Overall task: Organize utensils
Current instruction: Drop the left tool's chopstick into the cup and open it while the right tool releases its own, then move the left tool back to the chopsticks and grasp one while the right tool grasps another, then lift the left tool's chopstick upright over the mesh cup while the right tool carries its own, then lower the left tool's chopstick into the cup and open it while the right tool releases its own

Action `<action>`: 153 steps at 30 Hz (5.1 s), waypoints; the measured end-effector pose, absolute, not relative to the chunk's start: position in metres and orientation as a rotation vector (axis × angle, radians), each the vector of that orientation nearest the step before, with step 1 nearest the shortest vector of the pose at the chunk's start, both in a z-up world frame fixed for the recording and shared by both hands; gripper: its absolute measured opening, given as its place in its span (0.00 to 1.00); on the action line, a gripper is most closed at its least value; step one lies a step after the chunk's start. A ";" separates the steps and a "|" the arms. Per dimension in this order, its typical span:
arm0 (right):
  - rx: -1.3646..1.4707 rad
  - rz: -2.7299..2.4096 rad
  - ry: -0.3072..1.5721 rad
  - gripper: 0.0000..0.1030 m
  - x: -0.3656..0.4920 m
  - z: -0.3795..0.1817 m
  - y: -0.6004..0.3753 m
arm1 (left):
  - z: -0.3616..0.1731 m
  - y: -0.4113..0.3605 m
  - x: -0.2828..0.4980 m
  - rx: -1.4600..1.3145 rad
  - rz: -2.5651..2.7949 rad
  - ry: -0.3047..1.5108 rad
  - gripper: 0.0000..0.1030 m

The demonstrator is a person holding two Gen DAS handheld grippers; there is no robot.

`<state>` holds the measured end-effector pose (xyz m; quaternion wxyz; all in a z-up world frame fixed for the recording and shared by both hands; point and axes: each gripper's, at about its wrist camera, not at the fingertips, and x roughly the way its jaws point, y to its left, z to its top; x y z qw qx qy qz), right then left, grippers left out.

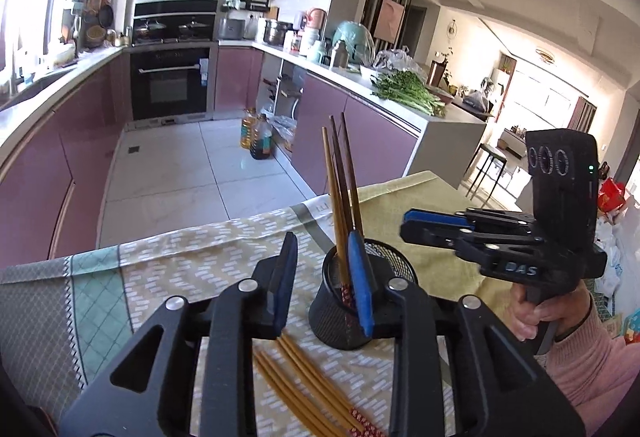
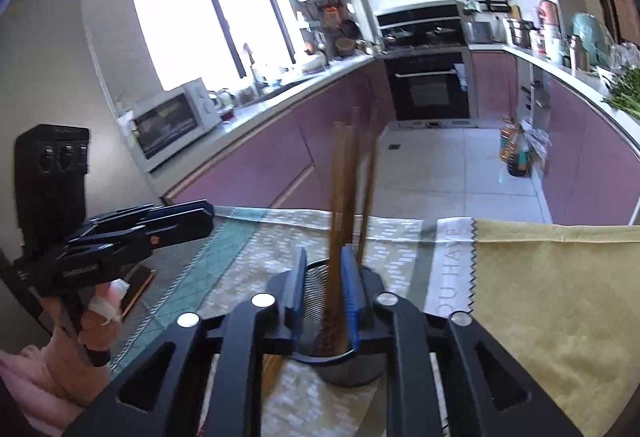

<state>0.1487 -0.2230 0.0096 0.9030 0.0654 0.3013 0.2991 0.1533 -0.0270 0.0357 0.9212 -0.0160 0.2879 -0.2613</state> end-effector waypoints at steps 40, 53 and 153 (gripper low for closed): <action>0.034 0.658 0.938 0.27 0.109 -0.101 -0.142 | -0.111 -0.002 0.115 -0.062 -0.447 0.970 0.36; -0.055 0.608 0.939 0.24 0.109 -0.101 -0.137 | -0.112 -0.009 0.116 0.038 -0.429 0.961 0.31; 0.087 0.616 0.454 0.06 0.123 0.059 -0.213 | 0.079 -0.025 0.143 -0.134 -0.727 0.544 0.07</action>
